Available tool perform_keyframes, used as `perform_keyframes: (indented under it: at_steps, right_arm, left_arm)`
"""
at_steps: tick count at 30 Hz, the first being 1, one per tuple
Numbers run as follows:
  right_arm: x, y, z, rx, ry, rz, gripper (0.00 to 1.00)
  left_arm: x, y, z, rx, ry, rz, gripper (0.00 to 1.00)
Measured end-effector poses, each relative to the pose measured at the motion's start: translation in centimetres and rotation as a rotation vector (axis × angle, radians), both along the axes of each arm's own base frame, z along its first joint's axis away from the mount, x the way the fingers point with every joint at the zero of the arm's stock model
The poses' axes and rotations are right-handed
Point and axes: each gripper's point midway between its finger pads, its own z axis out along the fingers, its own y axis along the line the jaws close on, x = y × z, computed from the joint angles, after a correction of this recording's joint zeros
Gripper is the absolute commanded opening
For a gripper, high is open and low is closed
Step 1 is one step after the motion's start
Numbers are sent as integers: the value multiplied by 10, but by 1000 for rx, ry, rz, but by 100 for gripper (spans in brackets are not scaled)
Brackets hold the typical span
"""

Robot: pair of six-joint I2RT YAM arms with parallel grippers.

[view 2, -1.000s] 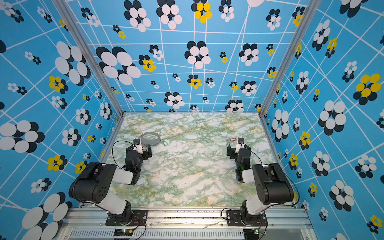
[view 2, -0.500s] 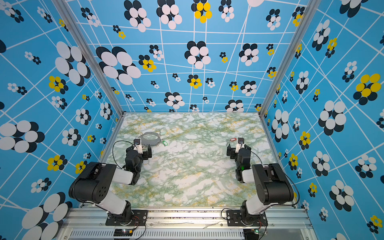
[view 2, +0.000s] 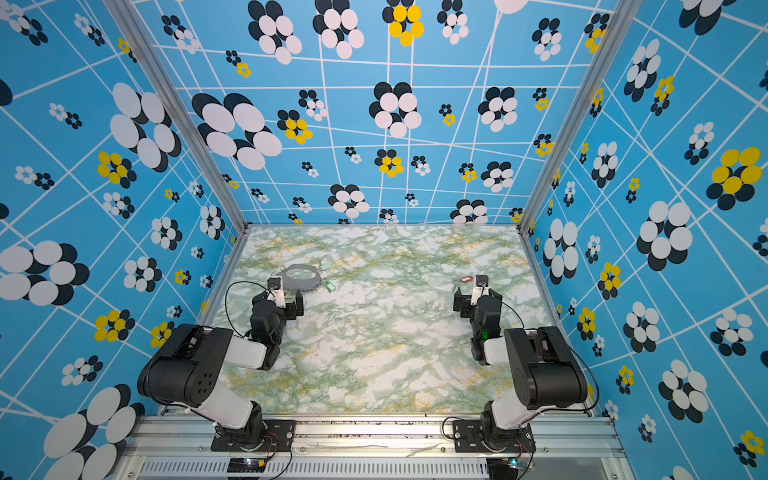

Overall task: Put the keys on the keyring
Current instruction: 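Reach the left gripper toward the steel keyring plate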

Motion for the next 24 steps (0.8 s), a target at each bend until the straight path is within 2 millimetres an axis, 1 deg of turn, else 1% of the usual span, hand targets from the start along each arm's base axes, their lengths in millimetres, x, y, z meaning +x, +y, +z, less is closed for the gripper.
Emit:
perform_keyframes:
  at_steps: [3,5,6,8,10,12,13,14,15,17,19,22,24]
  right_arm:
    - [5,-9,7,12,23,-22,99]
    - [8,-8,22,16,36,-23,99]
    - [11,-7,36,27,27,-25,99]
    - [18,-5,66,52,-9,-25,99]
    - [24,0,93,82,-33,-20,99]
    - [27,11,108,106,-22,4,99]
    - [28,19,112,116,-5,24,99]
    - [28,28,115,122,9,44,99]
    - [26,38,116,132,32,67,99]
    - [19,59,117,143,75,123,99]
    - [9,75,118,154,114,166,99]
    - [-7,85,121,167,153,201,99]
    - [-17,87,123,173,166,214,99]
  left_arm:
    - [-2,0,10,-3,-24,1,100]
    - [-4,1,21,-1,-18,5,100]
    - [-3,0,30,-4,-5,5,100]
    - [8,-2,57,-19,-5,3,100]
    - [28,-8,93,-43,-17,-10,100]
    - [46,-16,118,-70,-7,-38,100]
    - [56,-22,125,-86,12,-56,100]
    - [64,-26,127,-98,39,-74,100]
    - [74,-32,125,-114,77,-93,99]
    - [90,-42,110,-145,166,-123,98]
    - [102,-51,83,-172,278,-147,96]
    - [110,-60,44,-220,441,-159,92]
    - [113,-63,26,-251,521,-156,90]
